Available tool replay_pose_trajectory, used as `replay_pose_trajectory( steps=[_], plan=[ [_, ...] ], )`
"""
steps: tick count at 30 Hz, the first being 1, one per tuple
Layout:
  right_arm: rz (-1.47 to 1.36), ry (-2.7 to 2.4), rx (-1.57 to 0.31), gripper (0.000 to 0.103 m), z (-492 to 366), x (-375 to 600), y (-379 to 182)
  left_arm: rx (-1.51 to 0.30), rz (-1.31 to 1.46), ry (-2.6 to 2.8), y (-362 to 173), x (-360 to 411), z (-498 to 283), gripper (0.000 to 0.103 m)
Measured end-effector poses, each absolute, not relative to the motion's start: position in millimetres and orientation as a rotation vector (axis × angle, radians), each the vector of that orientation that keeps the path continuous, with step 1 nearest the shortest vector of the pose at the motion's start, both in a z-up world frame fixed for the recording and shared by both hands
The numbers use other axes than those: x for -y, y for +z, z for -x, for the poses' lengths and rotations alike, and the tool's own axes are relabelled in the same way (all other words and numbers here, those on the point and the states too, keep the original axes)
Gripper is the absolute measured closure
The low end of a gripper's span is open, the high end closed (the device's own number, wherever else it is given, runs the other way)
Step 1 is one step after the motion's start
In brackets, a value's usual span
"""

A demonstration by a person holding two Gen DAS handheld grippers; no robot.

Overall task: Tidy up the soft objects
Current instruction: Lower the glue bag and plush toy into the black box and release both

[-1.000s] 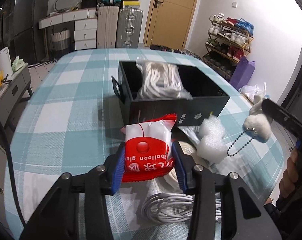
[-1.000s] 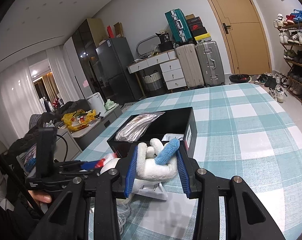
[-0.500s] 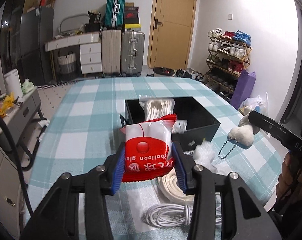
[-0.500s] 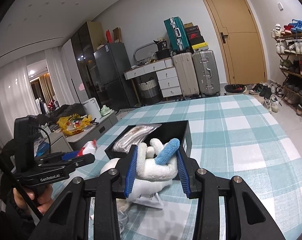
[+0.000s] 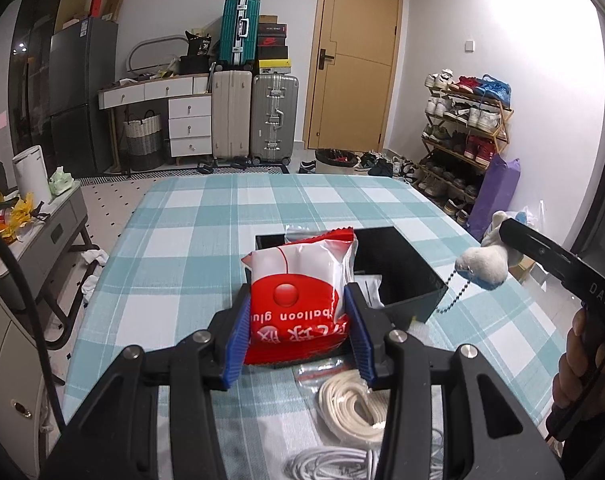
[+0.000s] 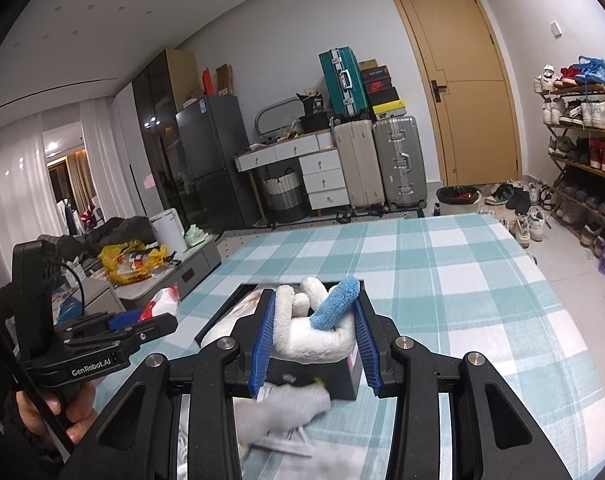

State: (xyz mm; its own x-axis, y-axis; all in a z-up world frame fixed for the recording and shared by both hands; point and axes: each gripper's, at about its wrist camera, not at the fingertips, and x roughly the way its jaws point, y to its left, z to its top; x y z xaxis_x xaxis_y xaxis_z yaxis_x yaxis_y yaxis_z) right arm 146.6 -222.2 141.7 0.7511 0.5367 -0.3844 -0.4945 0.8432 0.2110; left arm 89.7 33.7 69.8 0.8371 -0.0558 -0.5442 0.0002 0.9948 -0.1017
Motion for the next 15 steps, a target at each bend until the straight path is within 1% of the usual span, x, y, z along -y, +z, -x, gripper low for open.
replay_pose_trajectory(
  steps=[8, 15],
  plan=[
    [-0.089, 0.565, -0.449, 0.065, -161, 214, 147, -0.583, 0.088, -0.015, 71, -32, -102, 0.060],
    [-0.073, 0.575, -0.474, 0.065, -175, 206, 141, -0.603, 0.063, -0.005, 65, -27, -113, 0.060]
  ],
)
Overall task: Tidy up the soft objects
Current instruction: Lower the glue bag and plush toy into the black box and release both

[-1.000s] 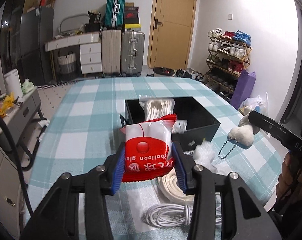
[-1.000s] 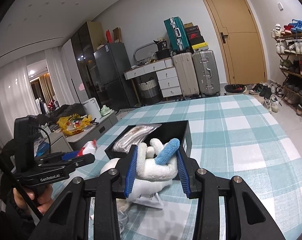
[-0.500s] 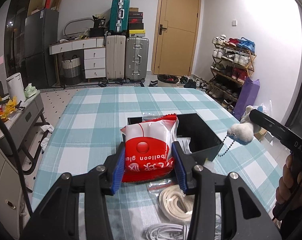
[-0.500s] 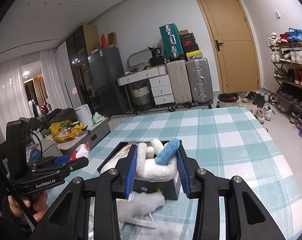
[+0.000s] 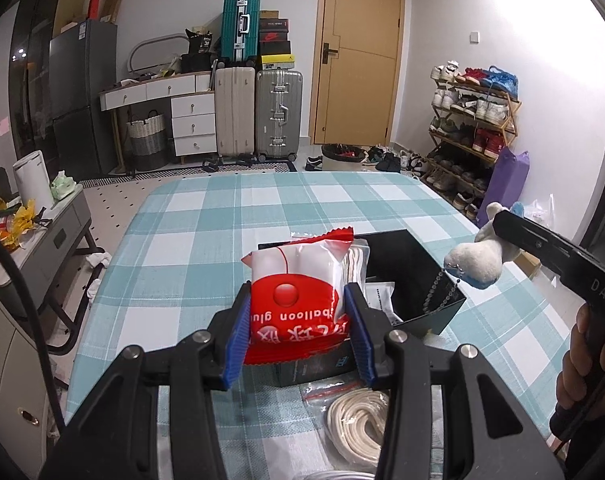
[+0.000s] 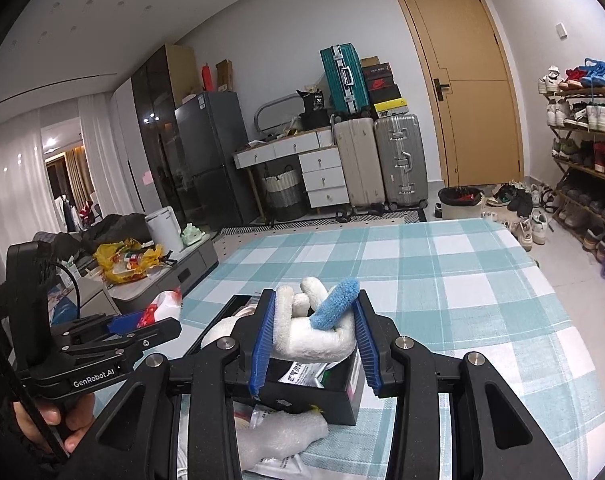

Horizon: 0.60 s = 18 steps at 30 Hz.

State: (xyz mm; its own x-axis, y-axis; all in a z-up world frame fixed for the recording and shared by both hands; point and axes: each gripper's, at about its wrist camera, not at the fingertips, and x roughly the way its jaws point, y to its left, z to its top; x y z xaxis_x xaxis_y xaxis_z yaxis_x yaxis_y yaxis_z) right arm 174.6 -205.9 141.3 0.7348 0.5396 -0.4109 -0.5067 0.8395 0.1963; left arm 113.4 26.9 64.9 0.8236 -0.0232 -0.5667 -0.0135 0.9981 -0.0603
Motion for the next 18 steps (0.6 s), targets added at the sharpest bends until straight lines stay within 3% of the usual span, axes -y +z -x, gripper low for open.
replay_pose_trajectory(
  steps=[18],
  plan=[
    [0.029, 0.561, -0.521, 0.065, -209, 179, 116, -0.690, 0.028, -0.021, 38, -15, -163, 0.060]
  ],
)
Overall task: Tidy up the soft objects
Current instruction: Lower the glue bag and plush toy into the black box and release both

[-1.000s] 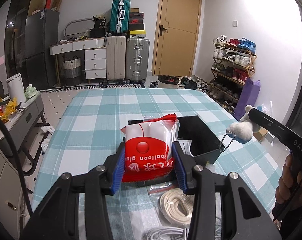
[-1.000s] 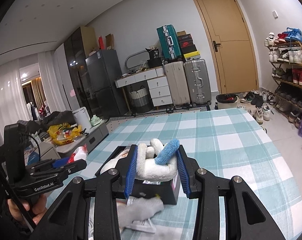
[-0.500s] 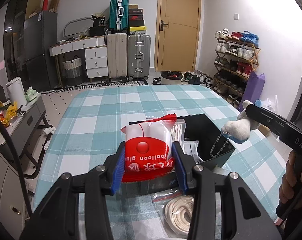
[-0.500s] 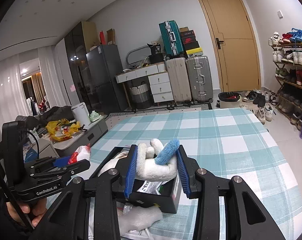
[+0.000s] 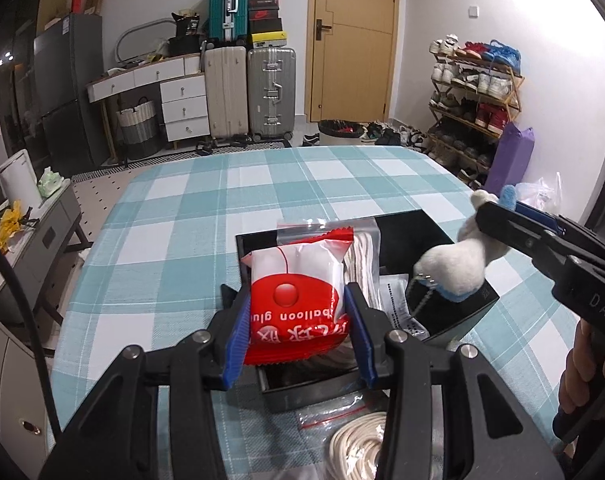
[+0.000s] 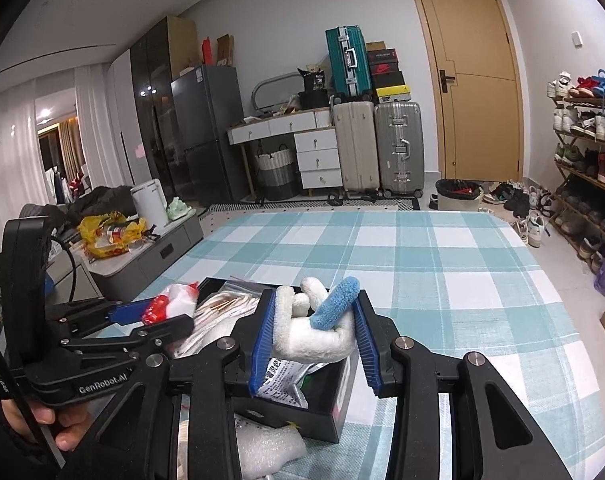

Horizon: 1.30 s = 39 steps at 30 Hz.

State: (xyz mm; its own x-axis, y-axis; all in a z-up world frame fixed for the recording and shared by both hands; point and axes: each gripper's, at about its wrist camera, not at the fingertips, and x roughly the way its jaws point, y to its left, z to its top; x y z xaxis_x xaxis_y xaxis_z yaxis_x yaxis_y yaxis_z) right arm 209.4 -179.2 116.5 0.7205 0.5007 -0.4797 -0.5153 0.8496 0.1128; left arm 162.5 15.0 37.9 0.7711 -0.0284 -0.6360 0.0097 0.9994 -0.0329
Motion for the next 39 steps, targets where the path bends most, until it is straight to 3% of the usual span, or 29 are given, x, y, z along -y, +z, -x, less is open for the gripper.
replay_pose_trajectory(
  steps=[39],
  plan=[
    [0.235, 0.572, -0.585, 0.065, -230, 138, 77, -0.745, -0.033, -0.060, 23, 3, -176, 0.057]
  ],
)
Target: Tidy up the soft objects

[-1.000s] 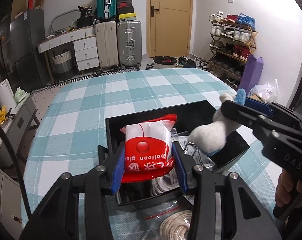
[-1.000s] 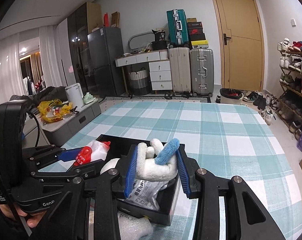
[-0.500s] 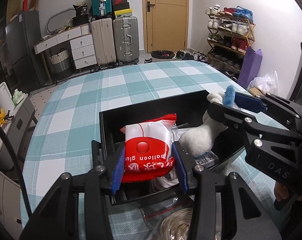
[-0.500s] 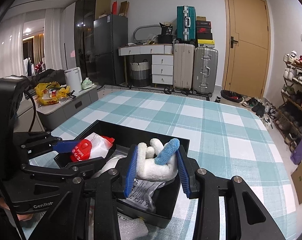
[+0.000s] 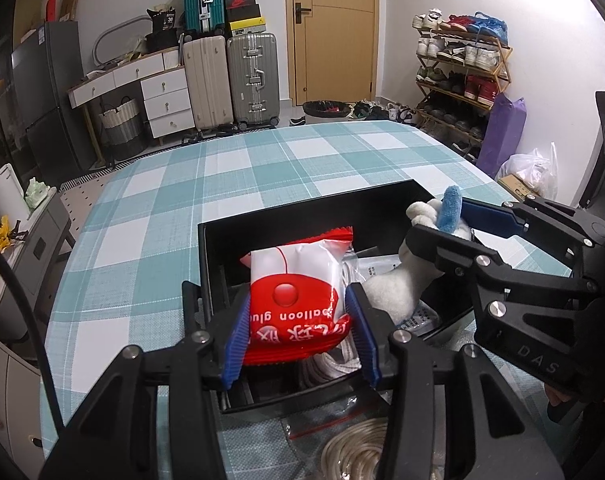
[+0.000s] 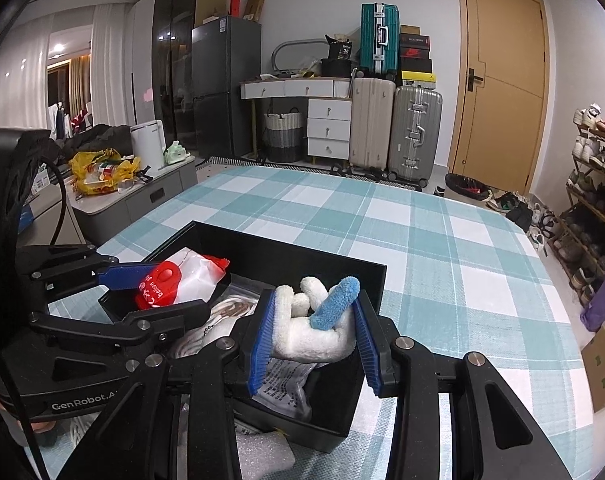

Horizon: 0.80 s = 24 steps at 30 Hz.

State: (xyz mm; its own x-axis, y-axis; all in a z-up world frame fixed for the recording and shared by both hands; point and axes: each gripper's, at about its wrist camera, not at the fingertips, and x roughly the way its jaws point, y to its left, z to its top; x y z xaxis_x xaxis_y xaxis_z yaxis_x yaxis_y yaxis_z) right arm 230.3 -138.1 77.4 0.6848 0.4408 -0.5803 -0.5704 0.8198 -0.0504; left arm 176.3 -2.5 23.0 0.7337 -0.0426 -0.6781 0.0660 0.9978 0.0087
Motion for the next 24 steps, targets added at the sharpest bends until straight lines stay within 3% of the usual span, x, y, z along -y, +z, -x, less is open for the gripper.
replay_pose_trajectory(
  steps=[6, 10, 12, 14, 17, 20, 24],
  plan=[
    [0.213, 0.611, -0.580, 0.058, -225, 142, 83, -0.713, -0.039, -0.083, 30, 4, -168, 0.054],
    [0.212, 0.593, -0.560, 0.050, -218, 151, 93, -0.684, -0.036, -0.083, 37, 3, -159, 0.037],
    [0.205, 0.600, -0.565, 0.038, -212, 158, 98, -0.672, -0.043, -0.072, 42, 2, -153, 0.035],
    [0.191, 0.613, -0.564, 0.018, -207, 164, 102, -0.664, -0.040, -0.063, 46, 2, -148, 0.021],
    [0.162, 0.601, -0.545, 0.002, -195, 175, 109, -0.636, -0.037, -0.053, 52, 0, -137, 0.012],
    [0.127, 0.601, -0.550, 0.001, -187, 185, 113, -0.623, -0.038, -0.037, 54, -1, -126, 0.002],
    [0.093, 0.615, -0.546, 0.001, -174, 196, 116, -0.601, -0.041, -0.011, 56, -2, -110, 0.000]
  ],
)
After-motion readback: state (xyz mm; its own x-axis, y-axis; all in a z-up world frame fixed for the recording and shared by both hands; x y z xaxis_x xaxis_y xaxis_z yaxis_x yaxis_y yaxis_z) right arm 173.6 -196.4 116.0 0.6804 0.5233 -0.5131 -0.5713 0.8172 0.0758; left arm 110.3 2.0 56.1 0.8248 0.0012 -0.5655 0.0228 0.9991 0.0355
